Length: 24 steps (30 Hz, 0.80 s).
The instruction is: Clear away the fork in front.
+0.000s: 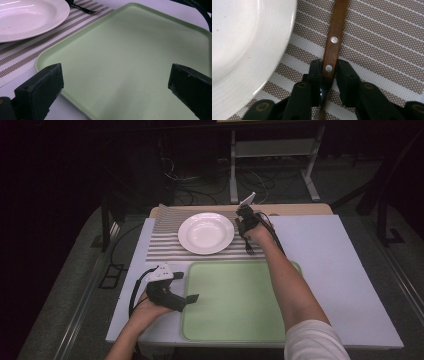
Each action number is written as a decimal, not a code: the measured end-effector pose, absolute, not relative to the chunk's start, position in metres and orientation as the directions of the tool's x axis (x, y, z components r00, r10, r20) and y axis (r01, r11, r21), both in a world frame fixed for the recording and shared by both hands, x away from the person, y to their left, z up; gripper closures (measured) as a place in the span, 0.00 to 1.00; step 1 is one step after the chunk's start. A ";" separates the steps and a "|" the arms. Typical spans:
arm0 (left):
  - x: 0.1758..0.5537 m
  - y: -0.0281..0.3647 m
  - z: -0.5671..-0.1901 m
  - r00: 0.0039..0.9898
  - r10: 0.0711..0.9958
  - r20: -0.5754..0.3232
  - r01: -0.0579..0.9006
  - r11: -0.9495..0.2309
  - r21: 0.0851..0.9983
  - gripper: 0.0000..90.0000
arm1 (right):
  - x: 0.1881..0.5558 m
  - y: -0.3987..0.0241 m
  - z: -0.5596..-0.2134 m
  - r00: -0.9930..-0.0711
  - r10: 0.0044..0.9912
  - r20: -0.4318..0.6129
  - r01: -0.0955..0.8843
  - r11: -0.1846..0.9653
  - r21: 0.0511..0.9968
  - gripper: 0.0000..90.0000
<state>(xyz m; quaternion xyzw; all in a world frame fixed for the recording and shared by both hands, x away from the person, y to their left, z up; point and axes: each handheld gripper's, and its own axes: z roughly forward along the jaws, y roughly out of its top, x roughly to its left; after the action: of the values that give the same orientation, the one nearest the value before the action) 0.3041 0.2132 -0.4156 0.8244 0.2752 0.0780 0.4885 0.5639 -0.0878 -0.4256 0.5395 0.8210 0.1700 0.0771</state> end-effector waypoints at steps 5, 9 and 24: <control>0.304 0.213 -0.416 0.837 0.528 -0.140 0.376 -0.371 0.849 0.00 | 0.563 -0.089 -0.426 -0.417 0.908 0.049 0.852 0.372 0.369 0.85; 0.304 0.213 -0.416 0.838 0.527 -0.141 0.376 -0.372 0.849 0.00 | 0.559 -0.092 -0.427 -0.422 0.905 0.055 0.840 0.367 0.399 0.85; 0.303 0.213 -0.415 0.836 0.534 -0.128 0.368 -0.372 0.852 0.00 | 0.536 -0.137 -0.406 -0.400 0.899 0.177 0.814 0.259 0.520 0.85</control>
<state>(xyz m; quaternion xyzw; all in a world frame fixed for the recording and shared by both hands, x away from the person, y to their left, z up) 0.3025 0.2130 -0.4151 0.8240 0.2739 0.0849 0.4887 0.5362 -0.1371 -0.4058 0.5423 0.7897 0.2762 0.0773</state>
